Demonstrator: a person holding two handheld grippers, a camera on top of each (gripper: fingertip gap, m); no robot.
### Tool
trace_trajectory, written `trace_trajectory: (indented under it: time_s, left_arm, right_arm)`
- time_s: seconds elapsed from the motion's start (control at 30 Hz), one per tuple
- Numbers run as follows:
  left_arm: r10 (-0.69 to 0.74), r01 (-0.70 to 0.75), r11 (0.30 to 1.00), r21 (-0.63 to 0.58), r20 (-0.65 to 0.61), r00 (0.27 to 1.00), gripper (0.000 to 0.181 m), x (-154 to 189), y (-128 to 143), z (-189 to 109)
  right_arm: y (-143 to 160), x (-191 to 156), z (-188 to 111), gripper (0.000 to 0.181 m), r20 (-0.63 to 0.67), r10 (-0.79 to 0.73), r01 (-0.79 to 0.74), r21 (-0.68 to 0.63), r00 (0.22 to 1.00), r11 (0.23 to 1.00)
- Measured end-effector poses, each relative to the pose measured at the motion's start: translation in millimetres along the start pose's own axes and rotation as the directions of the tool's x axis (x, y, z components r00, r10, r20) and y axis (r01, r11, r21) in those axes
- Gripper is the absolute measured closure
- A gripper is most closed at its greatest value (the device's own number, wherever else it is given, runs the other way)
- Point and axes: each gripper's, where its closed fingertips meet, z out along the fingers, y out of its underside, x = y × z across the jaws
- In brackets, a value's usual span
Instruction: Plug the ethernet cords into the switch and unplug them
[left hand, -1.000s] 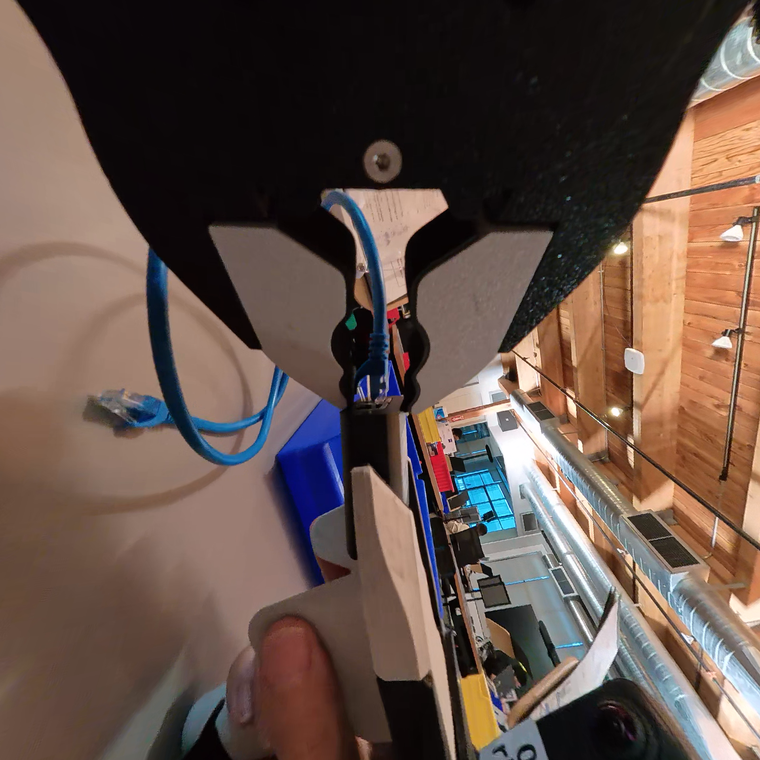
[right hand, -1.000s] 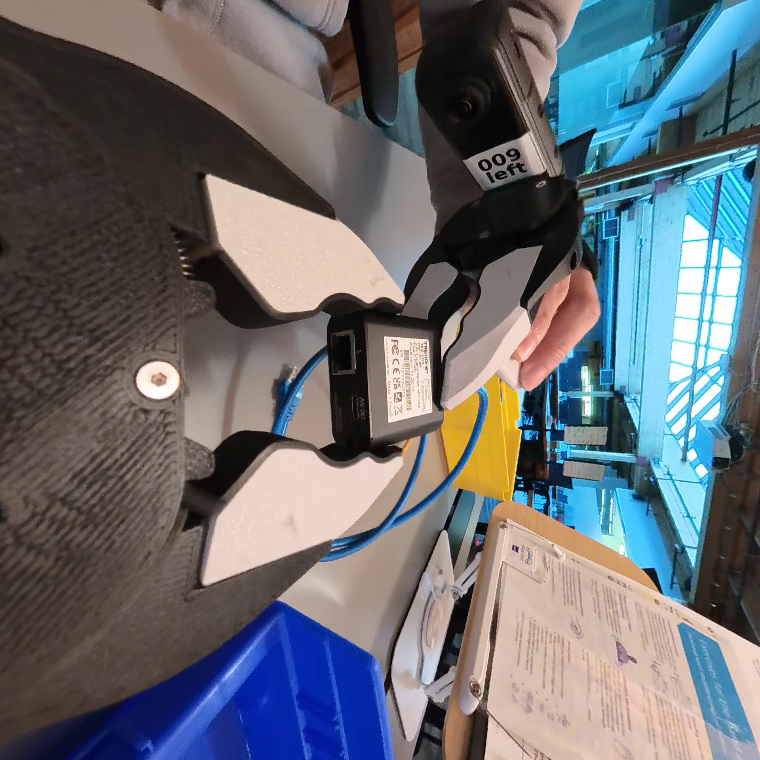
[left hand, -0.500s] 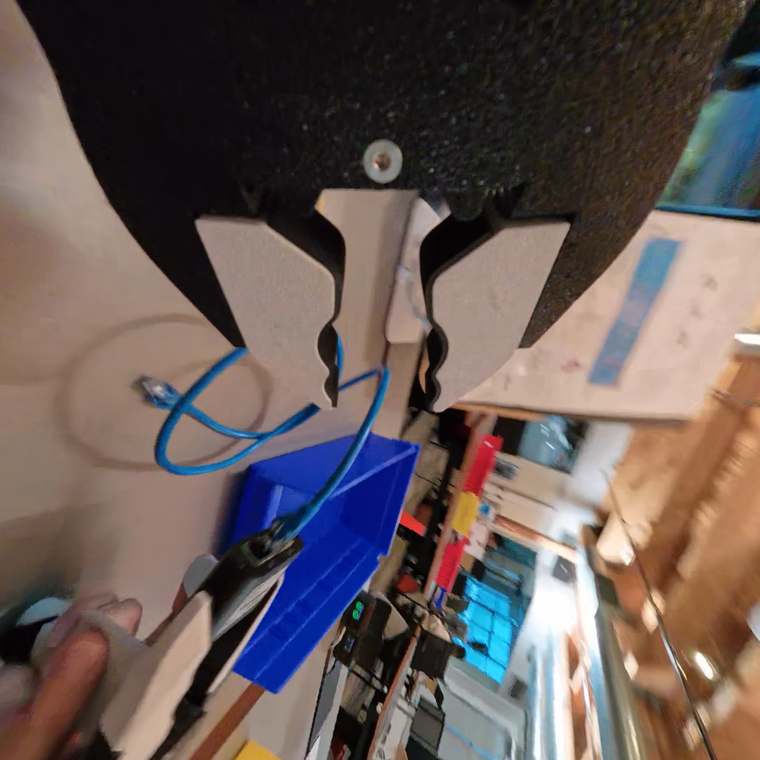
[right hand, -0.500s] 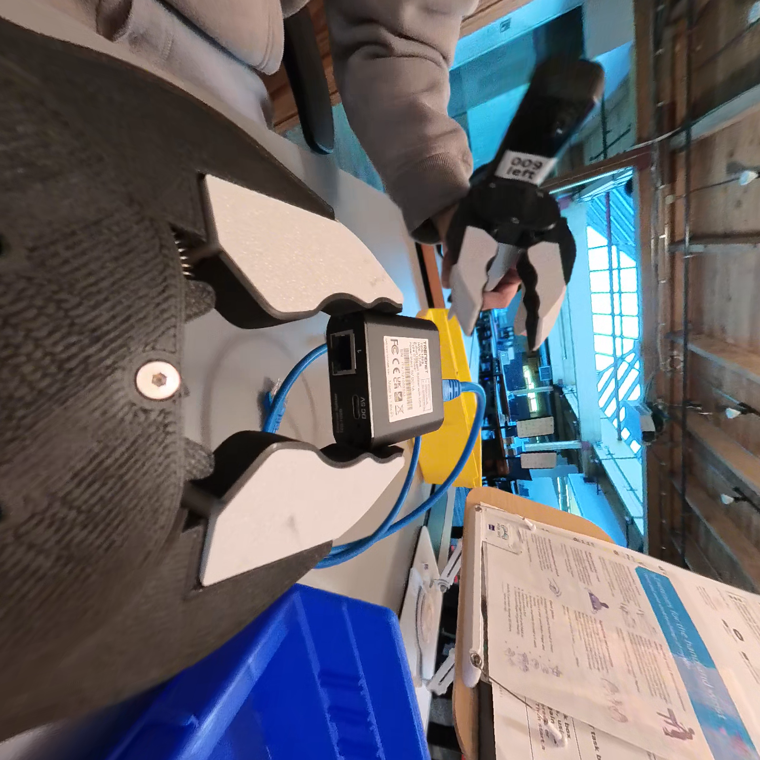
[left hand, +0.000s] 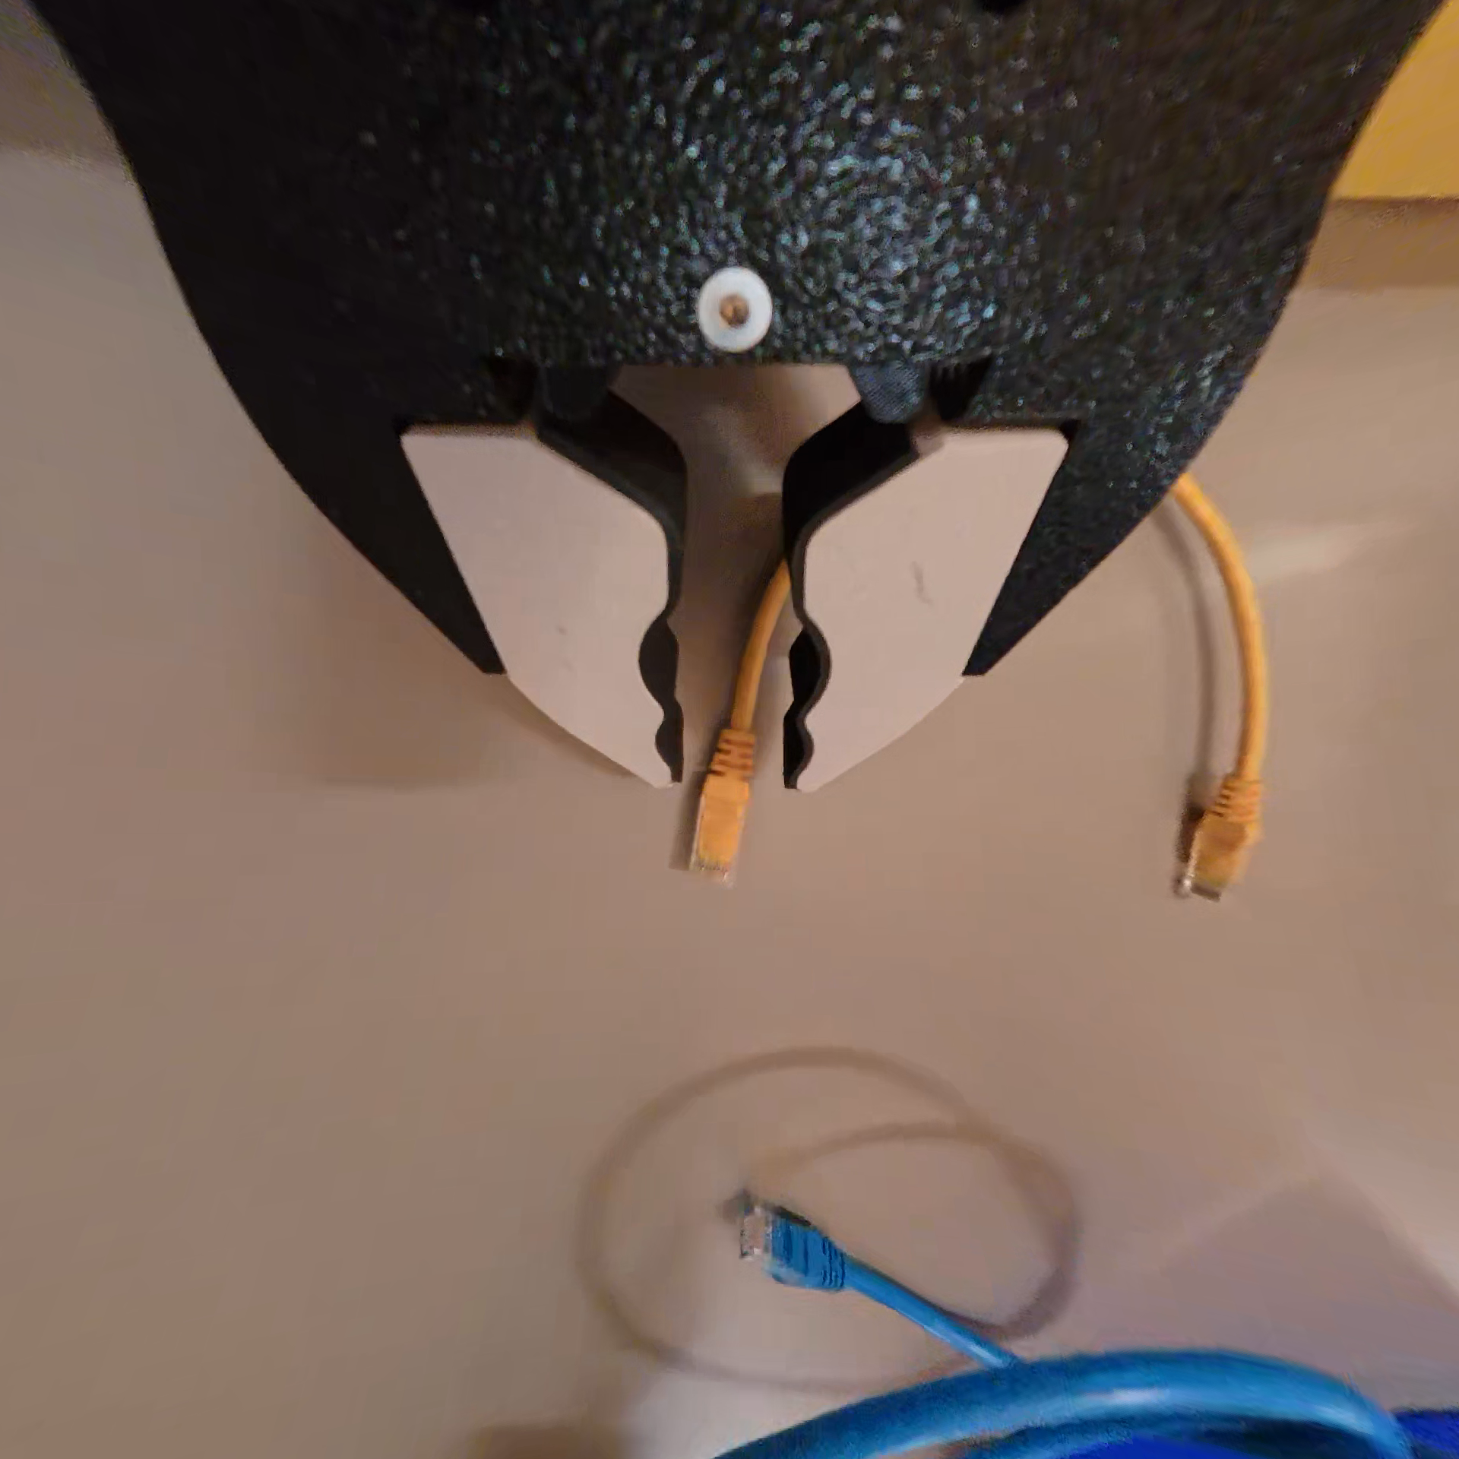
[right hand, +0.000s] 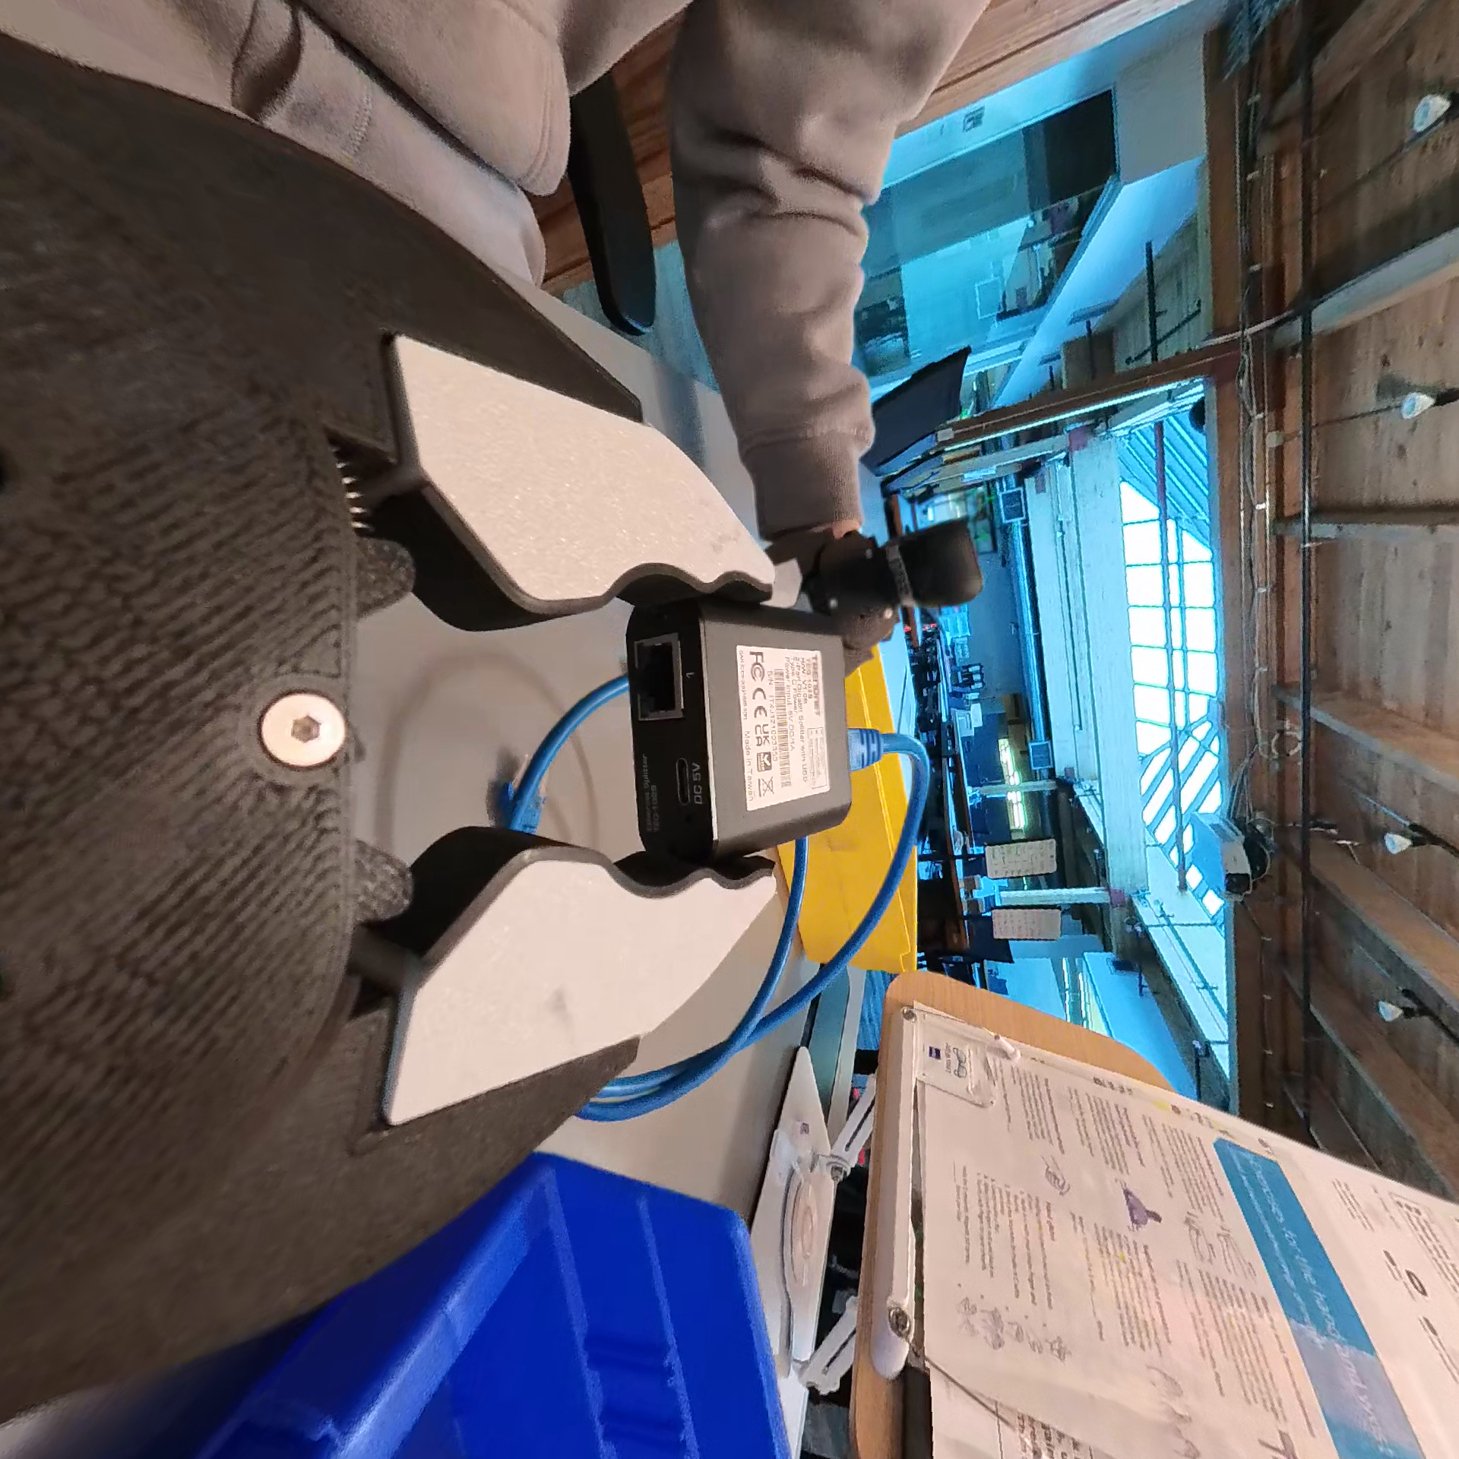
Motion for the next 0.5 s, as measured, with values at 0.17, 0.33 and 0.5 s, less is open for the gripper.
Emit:
trace_trajectory:
  time_s: [0.17, 0.33, 0.5]
  left_arm:
    - [-0.047, 0.046, 0.997, 0.067, 0.024, 0.999, 0.171, -3.4, 10.0, 7.0]
    - [-0.096, 0.1, 0.995, -0.027, 0.131, 0.987, 0.172, 4.9, -2.3, 8.8]
    - [-0.15, 0.152, 0.983, -0.103, 0.028, 0.988, 0.173, 43.3, -82.3, -16.7]
  right_arm:
    - [0.5, -1.8, 0.5, 0.119, 0.013, -0.003, 0.003, -0.004, 1.0, 1.0]
    - [1.1, -5.2, 1.0, 0.119, 0.039, -0.006, 0.006, -0.008, 0.999, 1.0]
    - [6.2, -10.5, 5.2, 0.119, 0.055, -0.039, 0.041, -0.046, 0.998, 0.998]
